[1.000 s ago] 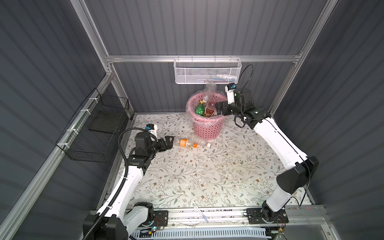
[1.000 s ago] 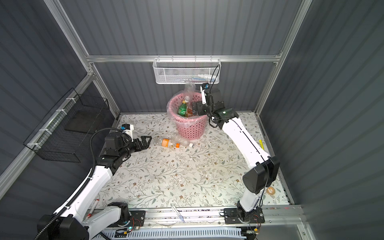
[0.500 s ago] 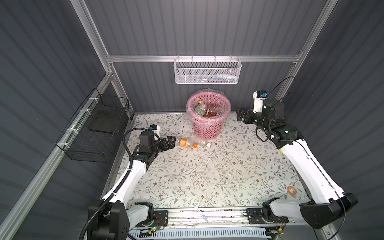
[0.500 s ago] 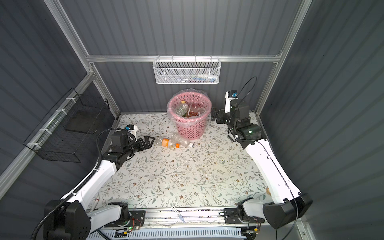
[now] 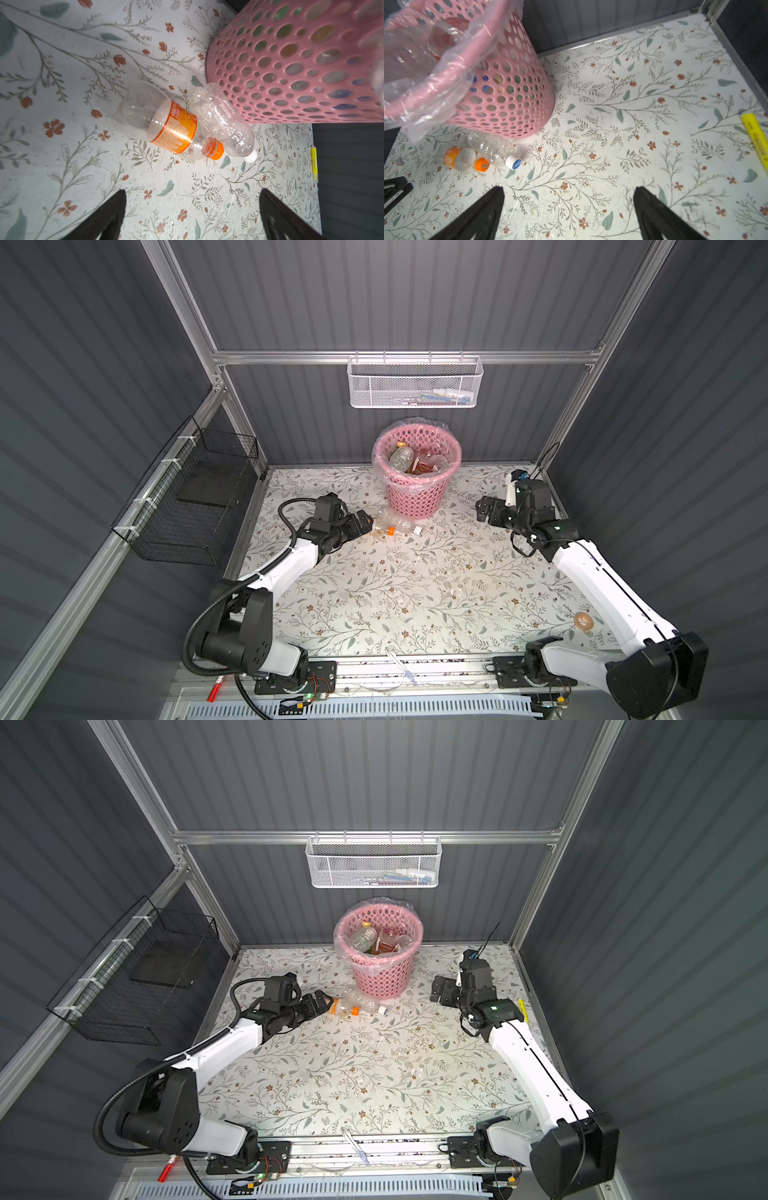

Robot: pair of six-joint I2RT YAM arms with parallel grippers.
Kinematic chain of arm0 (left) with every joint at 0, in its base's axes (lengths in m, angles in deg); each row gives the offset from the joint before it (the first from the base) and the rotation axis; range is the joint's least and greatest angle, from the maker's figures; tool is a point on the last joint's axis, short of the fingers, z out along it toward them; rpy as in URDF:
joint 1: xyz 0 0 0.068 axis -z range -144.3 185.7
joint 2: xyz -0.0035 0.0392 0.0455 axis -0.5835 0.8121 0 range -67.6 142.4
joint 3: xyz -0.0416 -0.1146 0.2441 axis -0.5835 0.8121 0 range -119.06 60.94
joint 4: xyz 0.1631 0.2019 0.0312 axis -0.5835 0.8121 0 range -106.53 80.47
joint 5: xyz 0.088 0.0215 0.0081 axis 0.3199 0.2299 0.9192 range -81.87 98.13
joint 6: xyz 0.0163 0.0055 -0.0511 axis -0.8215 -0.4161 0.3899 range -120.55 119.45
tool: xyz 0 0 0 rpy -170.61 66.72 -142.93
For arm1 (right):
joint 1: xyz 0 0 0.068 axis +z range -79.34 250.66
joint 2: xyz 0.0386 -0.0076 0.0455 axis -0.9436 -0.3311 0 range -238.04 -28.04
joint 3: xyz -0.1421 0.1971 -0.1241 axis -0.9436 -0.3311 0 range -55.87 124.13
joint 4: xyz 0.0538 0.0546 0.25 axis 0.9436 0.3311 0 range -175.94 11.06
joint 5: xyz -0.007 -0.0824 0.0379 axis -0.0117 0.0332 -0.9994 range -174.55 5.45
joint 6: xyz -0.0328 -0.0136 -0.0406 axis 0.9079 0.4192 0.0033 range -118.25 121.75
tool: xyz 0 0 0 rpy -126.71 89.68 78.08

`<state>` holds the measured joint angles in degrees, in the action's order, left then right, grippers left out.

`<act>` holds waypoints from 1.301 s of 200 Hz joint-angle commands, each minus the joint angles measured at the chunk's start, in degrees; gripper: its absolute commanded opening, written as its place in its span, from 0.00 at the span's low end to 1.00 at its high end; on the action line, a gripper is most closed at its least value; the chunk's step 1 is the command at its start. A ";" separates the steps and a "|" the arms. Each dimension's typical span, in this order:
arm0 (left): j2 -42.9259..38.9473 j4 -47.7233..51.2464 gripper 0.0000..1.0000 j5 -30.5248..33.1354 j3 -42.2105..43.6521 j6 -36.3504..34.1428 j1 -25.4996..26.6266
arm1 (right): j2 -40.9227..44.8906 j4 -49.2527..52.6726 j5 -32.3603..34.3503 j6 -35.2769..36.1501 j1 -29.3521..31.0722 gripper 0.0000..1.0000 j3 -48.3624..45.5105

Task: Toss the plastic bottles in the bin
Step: 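Reach the left gripper to the orange-labeled bottle and grasp its middle, then lift the orange-labeled bottle with the left gripper and drop it into the pink bin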

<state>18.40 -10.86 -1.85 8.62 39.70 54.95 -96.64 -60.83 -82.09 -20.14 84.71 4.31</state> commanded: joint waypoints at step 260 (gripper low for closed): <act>16.12 4.35 0.89 6.68 -10.92 -2.30 -2.53 | 0.94 -6.18 -6.04 -5.40 -2.00 0.99 -5.52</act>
<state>35.58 -9.24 3.90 -1.08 40.71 53.28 -95.90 -66.23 -87.51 -25.23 83.00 -1.13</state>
